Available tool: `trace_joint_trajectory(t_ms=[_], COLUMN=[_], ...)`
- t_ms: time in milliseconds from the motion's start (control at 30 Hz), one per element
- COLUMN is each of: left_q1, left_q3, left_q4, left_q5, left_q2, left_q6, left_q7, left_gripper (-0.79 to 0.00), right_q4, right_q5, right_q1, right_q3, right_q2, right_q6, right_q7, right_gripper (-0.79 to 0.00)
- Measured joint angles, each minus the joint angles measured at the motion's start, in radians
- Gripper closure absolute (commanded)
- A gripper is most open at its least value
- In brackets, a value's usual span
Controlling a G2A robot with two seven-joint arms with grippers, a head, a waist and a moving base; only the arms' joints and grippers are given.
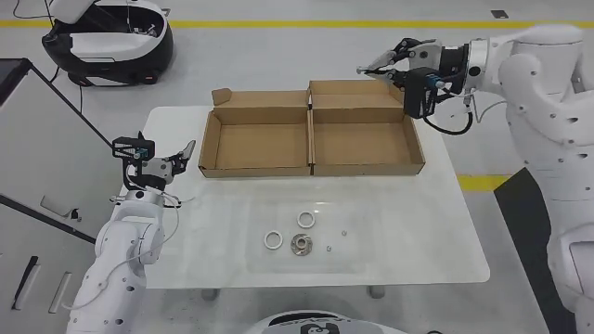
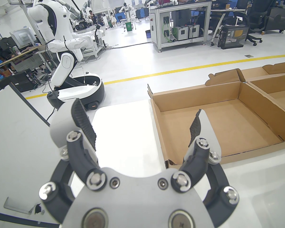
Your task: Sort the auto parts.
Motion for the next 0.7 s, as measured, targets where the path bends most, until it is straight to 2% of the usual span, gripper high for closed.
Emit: trace_joint_trajectory(t_ms=[100,267,533,700], left_q1=[0.000,0.000,0.000,0.000], left_q3=[0.000,0.000,0.000,0.000], left_q4=[0.000,0.000,0.000,0.000], left_q5=[0.000,0.000,0.000,0.000], left_q2=[0.000,0.000,0.000,0.000], left_q6=[0.000,0.000,0.000,0.000], left_q7=[0.000,0.000,0.000,0.000], left_gripper=[-0.785,-0.785,-0.785,-0.785], right_q4=[-0.001,0.010,0.132,0.227], right_q5=[0.000,-0.030,-0.024,0.049], right_q1=[-0.008,-0.002,0.133,0.257], right_q3=[-0.004,-0.076,-0.314,-0.499], right_q2=[0.000,-0.003,-0.017,-0.049], right_q6=[0.006,0.000,0.000,0.000], right_q7=[0.011,0.165,0.440,0.621], right_gripper=[0.000,0.000,0.000,0.000])
